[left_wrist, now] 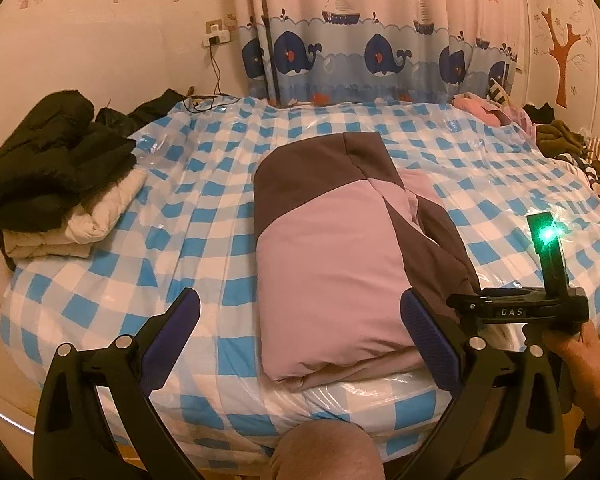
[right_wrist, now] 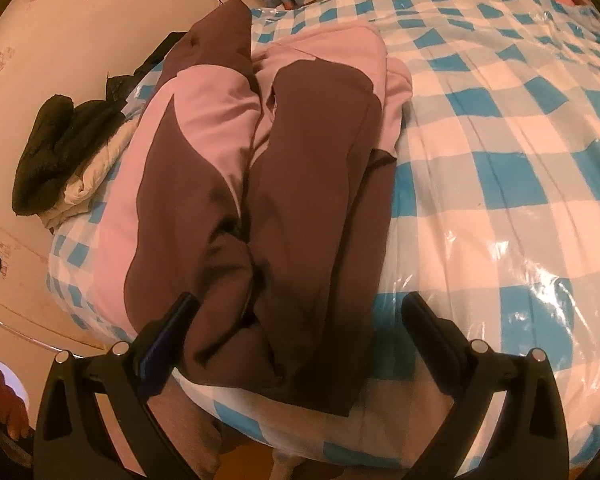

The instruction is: Fold large clothes

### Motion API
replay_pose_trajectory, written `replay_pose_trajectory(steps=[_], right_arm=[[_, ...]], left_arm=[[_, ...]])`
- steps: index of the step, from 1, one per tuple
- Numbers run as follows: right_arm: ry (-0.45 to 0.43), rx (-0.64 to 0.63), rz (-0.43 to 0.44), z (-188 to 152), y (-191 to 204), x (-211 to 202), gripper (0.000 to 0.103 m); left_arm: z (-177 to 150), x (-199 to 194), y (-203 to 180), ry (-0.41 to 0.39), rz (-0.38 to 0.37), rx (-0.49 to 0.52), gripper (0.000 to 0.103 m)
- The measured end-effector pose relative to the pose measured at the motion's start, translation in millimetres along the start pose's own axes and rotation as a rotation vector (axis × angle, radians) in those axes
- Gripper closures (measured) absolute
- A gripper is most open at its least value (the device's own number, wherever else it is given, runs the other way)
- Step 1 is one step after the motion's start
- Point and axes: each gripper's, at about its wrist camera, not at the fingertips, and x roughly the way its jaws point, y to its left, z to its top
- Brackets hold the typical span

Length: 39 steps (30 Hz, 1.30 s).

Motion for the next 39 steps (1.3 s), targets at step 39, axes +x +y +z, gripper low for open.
replay_pose_trajectory(steps=[39], right_arm=[[-0.019,-0.076,-0.031,-10.7,27.7,12.2,0.007]], left_arm=[[-1.3,-51.9,-9.0,-0.05,0.084,0.047,0.007]])
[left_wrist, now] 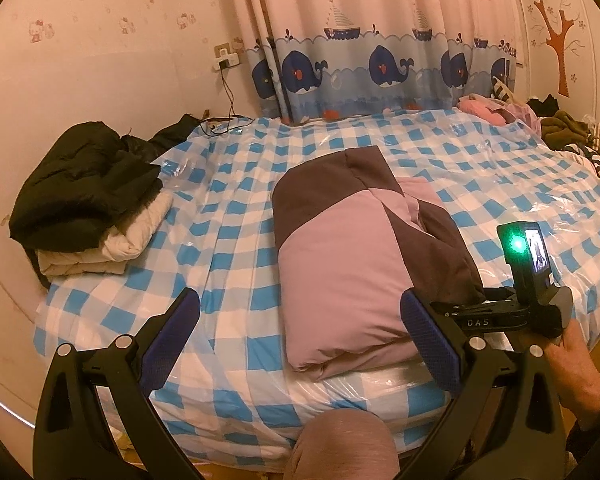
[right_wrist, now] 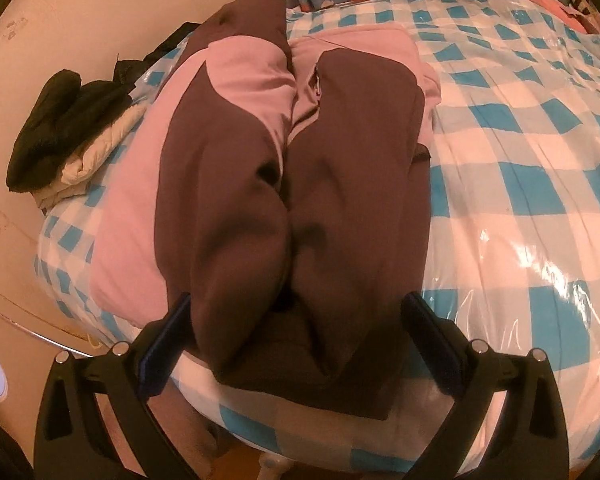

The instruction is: Fold large clothes

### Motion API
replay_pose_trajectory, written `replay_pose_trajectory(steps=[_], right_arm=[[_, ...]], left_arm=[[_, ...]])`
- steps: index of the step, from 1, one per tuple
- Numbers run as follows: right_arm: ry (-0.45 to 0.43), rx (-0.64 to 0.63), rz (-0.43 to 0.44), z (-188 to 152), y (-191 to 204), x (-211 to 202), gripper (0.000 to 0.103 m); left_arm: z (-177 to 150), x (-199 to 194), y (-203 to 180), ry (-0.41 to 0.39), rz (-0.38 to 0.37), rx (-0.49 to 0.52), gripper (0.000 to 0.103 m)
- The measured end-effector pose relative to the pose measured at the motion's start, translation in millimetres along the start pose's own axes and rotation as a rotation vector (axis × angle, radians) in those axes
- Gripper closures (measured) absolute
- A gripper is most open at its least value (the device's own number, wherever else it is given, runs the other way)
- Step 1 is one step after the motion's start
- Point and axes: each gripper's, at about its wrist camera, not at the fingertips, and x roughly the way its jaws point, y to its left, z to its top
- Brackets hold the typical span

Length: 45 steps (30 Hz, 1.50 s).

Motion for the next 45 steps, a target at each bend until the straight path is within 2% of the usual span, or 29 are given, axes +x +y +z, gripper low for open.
replay_pose_trajectory(steps=[12,15,23,28,31,39,45], right_arm=[[-0.009,0.004,0.009,-0.3,-0.8,-2.3,0.007],[-0.046,-0.01,0.001,-1.8,1.8,-10.9,0.007],[-0.193,-0.113,-0.15,-8.6,27.8,-63.3,0.007],[-0.262,-0.107,-0.209,-1.2,44.5,-107.7,0.007],[-0.249,-0.105,-0.238,3.3,56.3,-121.0,0.007],[-0.194,-0.146,-0.222,0.5,89.4,-127.0,0.007],[-0.129,-0.127,-0.162,-2.7,99.8,-120.4,0.007]], left_arm=[[1.3,11.7,7.8,0.023,-0.021,-0.017,0.007],[0.6,16.4,10.2,0.04,-0.023,-0.028,0.007],[-2.4,20.6,13.1,0.067,-0.02,-0.046,0.007],[-4.8,25.4,14.7,0.099,-0.023,-0.058,0.007],[-6.5,30.2,14.7,0.124,-0.027,-0.065,0.007],[-10.4,40.5,17.7,0.17,-0.034,-0.073,0.007],[-14.5,50.0,22.1,0.211,-0.061,-0.102,0.007]])
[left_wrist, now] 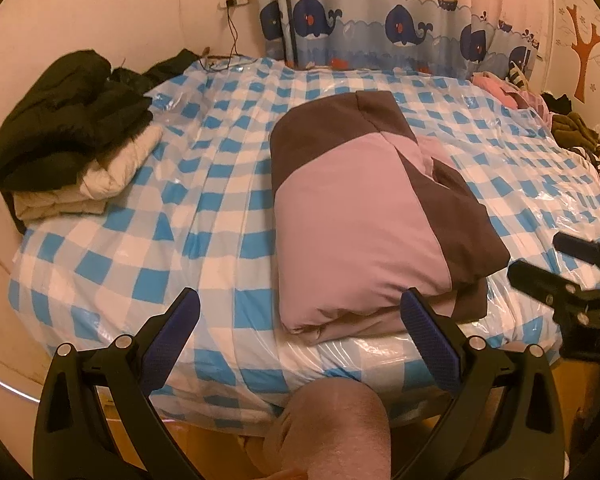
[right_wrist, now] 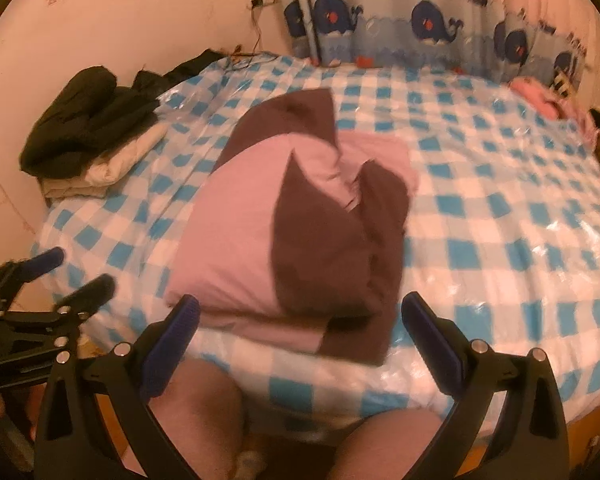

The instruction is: Fold large clothes

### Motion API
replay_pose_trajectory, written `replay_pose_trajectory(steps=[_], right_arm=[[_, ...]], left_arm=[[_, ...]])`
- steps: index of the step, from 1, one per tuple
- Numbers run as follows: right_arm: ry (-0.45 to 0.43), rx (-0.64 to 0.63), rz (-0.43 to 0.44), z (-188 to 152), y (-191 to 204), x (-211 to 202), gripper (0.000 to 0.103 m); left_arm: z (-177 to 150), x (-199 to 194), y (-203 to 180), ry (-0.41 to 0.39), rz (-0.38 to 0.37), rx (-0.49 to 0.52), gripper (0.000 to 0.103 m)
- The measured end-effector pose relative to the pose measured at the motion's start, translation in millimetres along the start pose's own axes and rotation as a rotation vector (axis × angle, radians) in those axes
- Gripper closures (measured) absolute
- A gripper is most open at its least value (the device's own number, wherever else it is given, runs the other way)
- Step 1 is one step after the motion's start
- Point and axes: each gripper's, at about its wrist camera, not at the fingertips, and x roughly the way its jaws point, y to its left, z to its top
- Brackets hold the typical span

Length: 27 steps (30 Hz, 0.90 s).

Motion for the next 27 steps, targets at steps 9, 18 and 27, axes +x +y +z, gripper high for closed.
replay_pose_trajectory(steps=[9,18,27], right_arm=[[0.086,-0.016,-0.098,-3.2,14.7,12.1,0.007],[0.087,-0.02,-0.121,-7.5,14.8,7.6,0.007],[0.092,-0.017,-0.108,-10.4,15.1,6.1,0.007]], left_arm=[[-4.5,10.0,1.8,0.05,-0.013,-0.033,0.007],[-5.2,11.7,1.0,0.061,0.001,-0.038,0.007],[-5.9,9.0,-2.4,0.062,0.0,-0.026,0.007]])
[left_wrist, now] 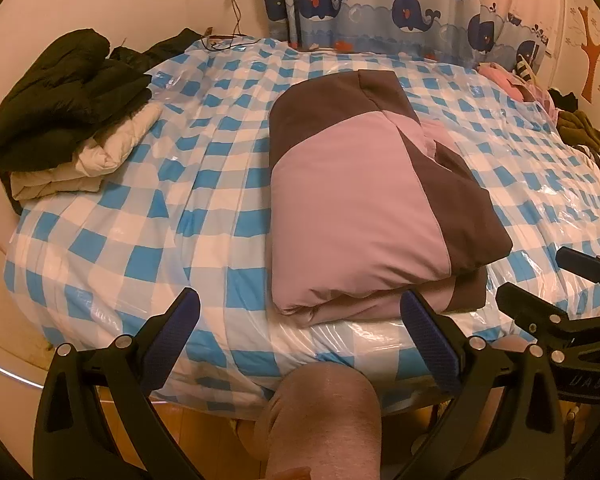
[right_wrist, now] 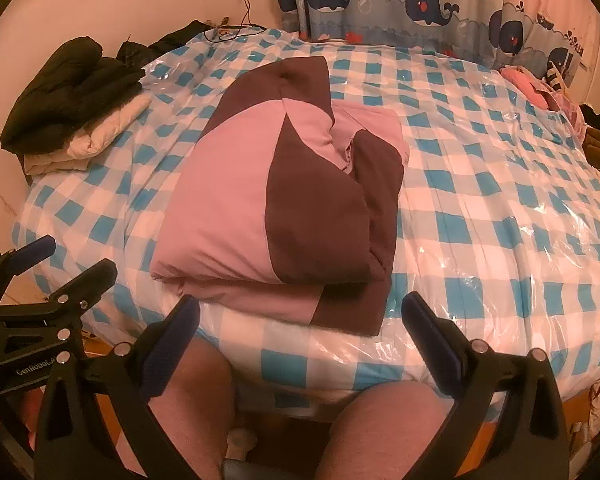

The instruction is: Fold large clothes

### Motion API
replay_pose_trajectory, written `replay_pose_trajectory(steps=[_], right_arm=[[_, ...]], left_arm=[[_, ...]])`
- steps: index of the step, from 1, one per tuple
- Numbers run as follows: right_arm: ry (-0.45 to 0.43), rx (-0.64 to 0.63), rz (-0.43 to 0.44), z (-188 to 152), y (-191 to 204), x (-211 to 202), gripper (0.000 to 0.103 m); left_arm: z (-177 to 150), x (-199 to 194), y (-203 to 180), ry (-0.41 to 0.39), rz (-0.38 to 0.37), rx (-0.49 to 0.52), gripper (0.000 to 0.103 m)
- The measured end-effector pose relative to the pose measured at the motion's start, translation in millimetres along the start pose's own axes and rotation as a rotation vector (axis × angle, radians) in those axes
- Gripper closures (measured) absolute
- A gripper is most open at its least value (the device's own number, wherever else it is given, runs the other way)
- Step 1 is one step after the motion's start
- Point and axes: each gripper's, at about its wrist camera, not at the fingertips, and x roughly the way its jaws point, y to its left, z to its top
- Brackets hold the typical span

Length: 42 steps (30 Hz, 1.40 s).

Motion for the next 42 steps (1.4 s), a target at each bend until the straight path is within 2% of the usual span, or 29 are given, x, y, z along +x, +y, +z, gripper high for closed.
replay_pose_trajectory(steps=[42], right_arm=[[-0.001,0.011,0.013,-7.6,-0.1,-3.1,0.007]], left_arm=[[0.6,2.9,-3.8,0.018,0.024,0.021,0.007]])
